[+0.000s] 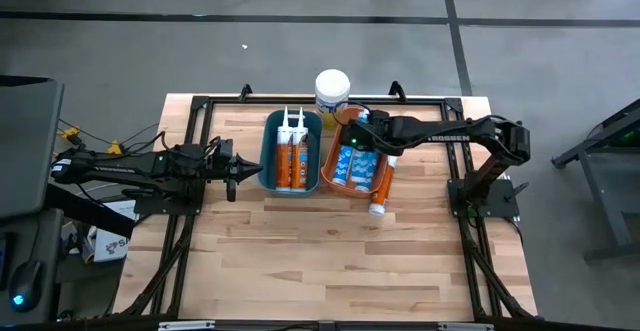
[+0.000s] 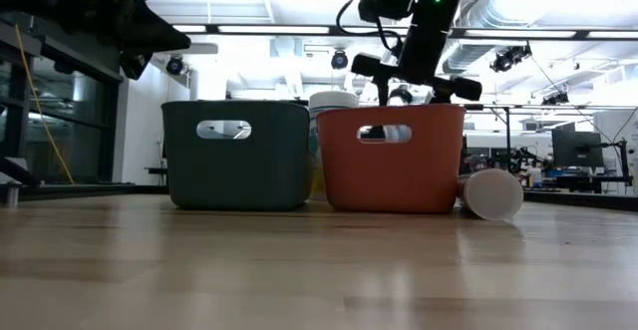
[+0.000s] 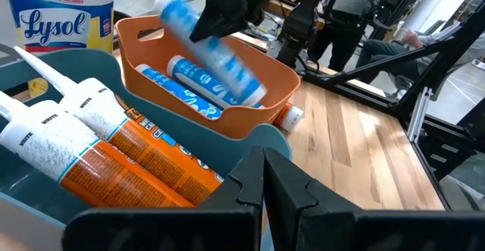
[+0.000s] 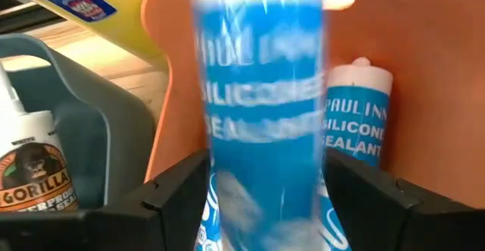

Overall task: Pick & place silicon tubes, Sealant and Lysol wipes
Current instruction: Put the blue sealant into the orange bin, then put the orange sealant into the blue bin

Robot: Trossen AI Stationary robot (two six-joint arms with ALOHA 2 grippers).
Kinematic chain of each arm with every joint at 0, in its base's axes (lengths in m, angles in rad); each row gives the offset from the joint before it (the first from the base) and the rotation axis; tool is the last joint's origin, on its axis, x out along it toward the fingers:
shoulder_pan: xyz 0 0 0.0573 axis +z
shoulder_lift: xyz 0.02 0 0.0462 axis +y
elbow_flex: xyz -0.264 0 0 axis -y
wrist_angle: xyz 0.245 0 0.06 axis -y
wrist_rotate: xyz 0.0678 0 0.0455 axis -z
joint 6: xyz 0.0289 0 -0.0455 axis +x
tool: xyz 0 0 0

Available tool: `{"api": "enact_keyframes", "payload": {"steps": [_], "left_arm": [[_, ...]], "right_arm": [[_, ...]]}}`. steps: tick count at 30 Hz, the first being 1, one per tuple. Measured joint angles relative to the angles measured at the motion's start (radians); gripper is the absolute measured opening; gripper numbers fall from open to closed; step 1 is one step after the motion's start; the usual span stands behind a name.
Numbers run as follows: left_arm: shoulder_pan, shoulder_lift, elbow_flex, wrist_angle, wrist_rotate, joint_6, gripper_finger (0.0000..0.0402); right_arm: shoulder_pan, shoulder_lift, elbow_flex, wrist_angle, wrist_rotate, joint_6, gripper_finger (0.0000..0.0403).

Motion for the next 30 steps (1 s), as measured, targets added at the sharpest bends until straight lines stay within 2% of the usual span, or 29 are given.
{"api": "enact_keyframes", "payload": {"steps": [10,19,25,30], "left_arm": [[0.000,0.000,0.000,0.000,0.000,0.000,0.0000],[0.000,0.000,0.000,0.000,0.000,0.000,0.0000],[0.000,0.000,0.000,0.000,0.000,0.000,0.0000],[0.000,0.000,0.000,0.000,0.000,0.000,0.0000]], "right_arm": [[0.004,-0.001,0.000,0.011,0.011,-0.063,0.0261],[0.066,-0.067,0.000,0.029,0.067,-0.373,0.0263],[0.138,-0.187,0.000,-0.091,0.032,-0.475,0.0263],[0.222,-0.264,-0.013,-0.360,0.059,-0.390,0.0263]]}}
